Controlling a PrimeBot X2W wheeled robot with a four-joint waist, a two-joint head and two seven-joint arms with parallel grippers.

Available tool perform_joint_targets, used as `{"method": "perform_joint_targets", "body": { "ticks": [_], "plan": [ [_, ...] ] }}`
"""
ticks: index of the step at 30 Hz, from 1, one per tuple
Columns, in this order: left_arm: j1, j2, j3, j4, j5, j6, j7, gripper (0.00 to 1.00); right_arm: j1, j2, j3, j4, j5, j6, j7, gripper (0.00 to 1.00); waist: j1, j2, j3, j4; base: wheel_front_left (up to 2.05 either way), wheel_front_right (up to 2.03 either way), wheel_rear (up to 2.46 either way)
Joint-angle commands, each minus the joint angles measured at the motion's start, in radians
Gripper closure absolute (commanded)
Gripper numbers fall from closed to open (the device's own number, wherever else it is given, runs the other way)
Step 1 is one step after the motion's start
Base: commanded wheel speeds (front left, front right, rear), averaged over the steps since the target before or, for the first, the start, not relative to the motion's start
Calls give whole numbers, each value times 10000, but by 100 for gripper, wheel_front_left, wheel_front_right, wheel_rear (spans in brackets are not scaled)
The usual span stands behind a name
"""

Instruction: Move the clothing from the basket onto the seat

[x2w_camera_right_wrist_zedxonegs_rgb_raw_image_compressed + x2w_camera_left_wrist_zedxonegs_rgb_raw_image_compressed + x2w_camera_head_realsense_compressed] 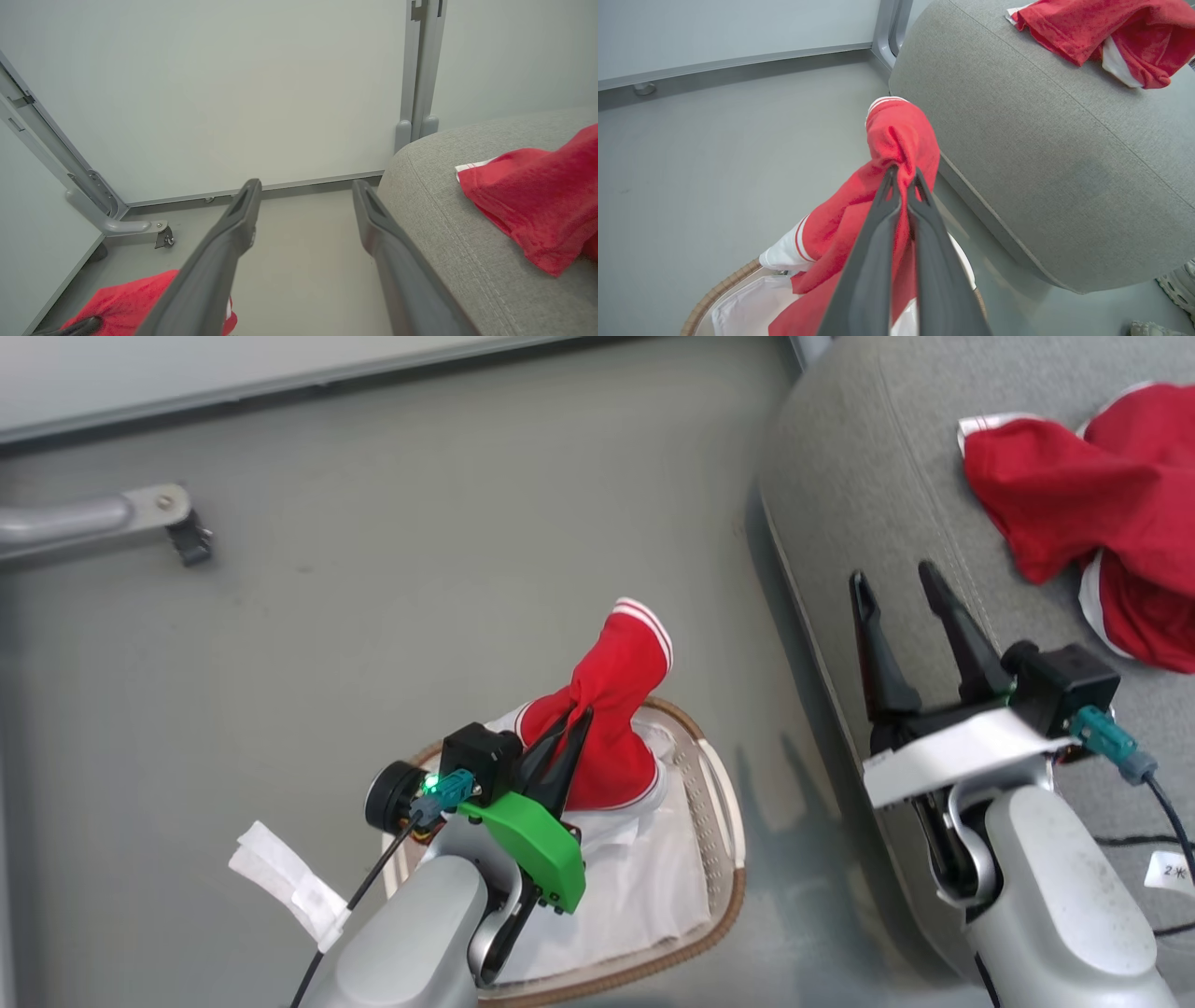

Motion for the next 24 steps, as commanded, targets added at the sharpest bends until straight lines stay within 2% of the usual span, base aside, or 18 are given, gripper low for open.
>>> {"method": "perform_joint_targets", "body": {
  "ticks": [1,8,18,21,24],
  "plan": [
    [252,-3,186,-333,278,-20,-34,100,287,-43,-48,117,-83,-10,-46,0,1,79,-1024,838,0,0,0],
    [806,-41,845,-2042,906,-29,-33,100,1127,-1,-67,593,-184,-10,-46,0,1,79,-2048,1154,0,0,0],
    [737,-50,1034,-3898,1070,-31,-33,100,1934,34,249,877,-251,-10,-46,0,1,79,-3003,1448,0,0,0],
    [802,-50,1014,-4165,1014,-32,-34,100,2036,21,516,786,-167,-10,-46,0,1,79,-3161,1516,0,0,0],
    [930,-51,995,-4213,1036,-30,-35,100,1880,-48,1277,441,-92,-10,-46,0,1,79,-3233,1554,0,0,0]
  ]
}}
